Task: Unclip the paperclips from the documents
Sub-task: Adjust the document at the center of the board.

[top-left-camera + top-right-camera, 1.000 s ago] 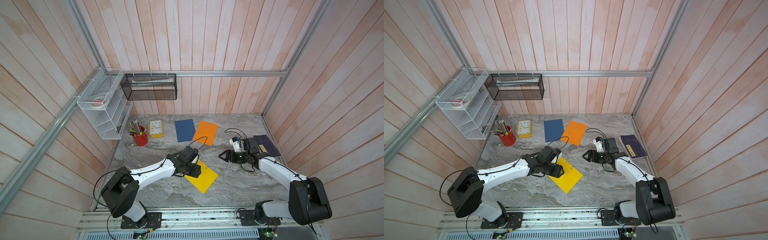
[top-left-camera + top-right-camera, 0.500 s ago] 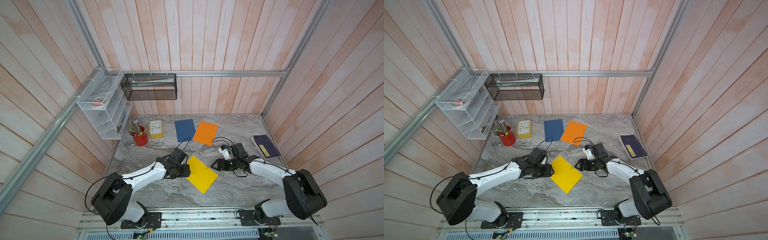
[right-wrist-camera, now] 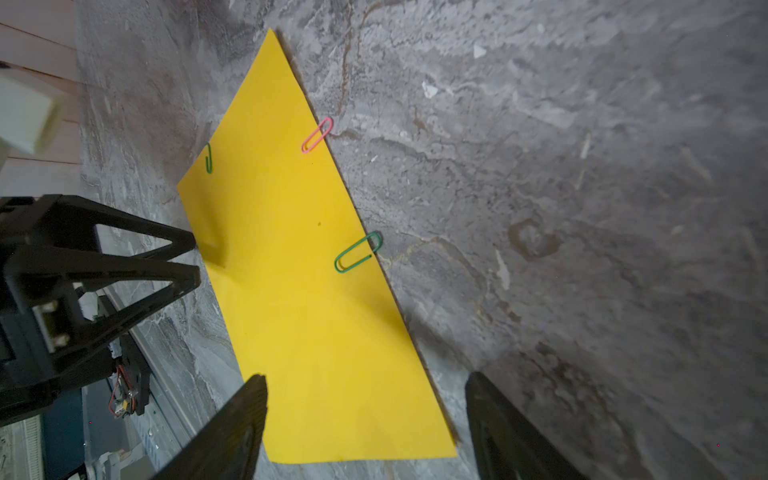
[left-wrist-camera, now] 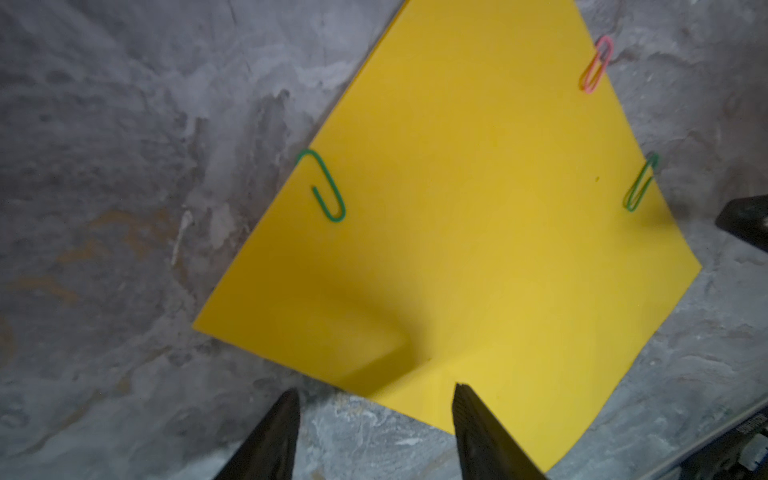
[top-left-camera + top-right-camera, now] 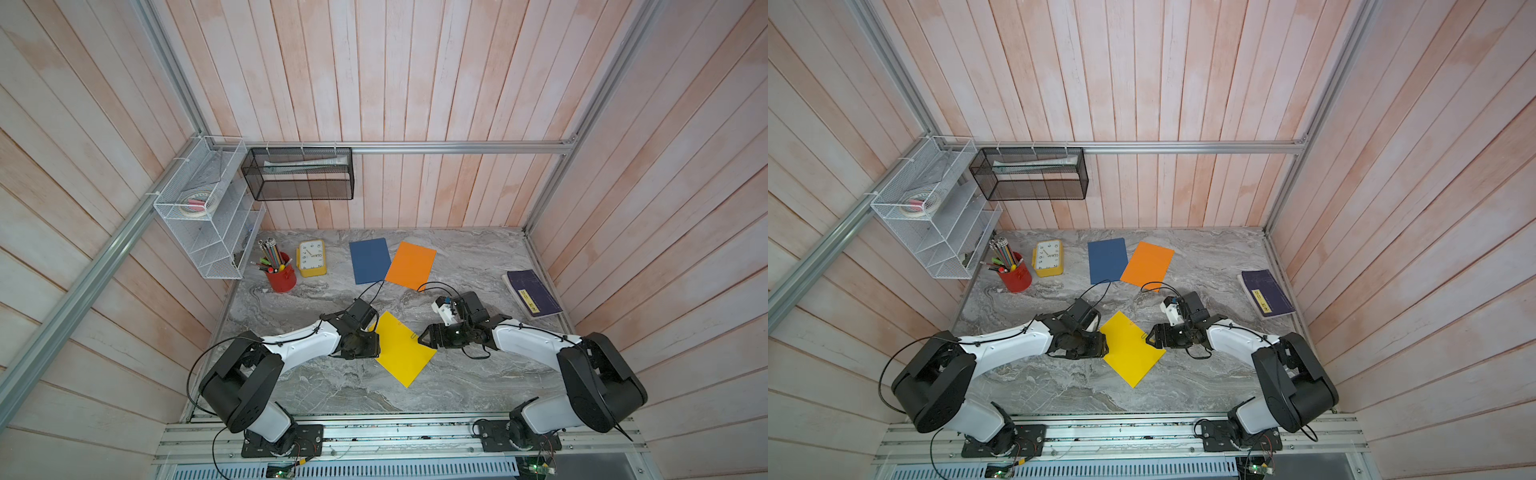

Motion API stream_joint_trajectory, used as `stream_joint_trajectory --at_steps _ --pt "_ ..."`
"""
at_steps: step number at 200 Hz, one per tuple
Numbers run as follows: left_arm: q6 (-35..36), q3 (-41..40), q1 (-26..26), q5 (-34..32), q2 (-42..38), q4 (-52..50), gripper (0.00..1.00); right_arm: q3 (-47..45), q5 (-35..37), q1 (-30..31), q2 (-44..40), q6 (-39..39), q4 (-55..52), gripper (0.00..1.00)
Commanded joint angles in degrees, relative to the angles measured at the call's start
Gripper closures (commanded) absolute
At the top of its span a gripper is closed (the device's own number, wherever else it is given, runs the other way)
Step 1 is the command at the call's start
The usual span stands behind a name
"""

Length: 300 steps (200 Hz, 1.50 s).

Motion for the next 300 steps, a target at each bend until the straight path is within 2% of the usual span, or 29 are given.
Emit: stream_joint_trajectory --at_steps 1,63,215,261,300 --pt "1.5 1.4 0.1 -0.3 2.5 0.3 0.38 -1.0 -0.3 1.0 0.7 0.9 1.5 0.23" --pt "3.8 5.8 0.1 -1.2 6.0 0.0 0.38 -3.8 -1.4 4.1 1.5 3.6 4.0 0.23" --pt "11.6 13.2 0.8 -2.6 11.0 -1.2 0.38 -12.3 -0.2 12.7 -6.1 15.8 7.5 0.23" --pt "11.9 13.6 0.9 -2.5 9.8 -0.9 0.38 -8.2 1.9 11.8 -7.1 13.6 2.7 0.23" --pt "12.1 13.6 1.1 -3.7 5.7 -1.8 0.38 -4.0 1.1 6.1 -7.3 10.7 -0.2 0.29"
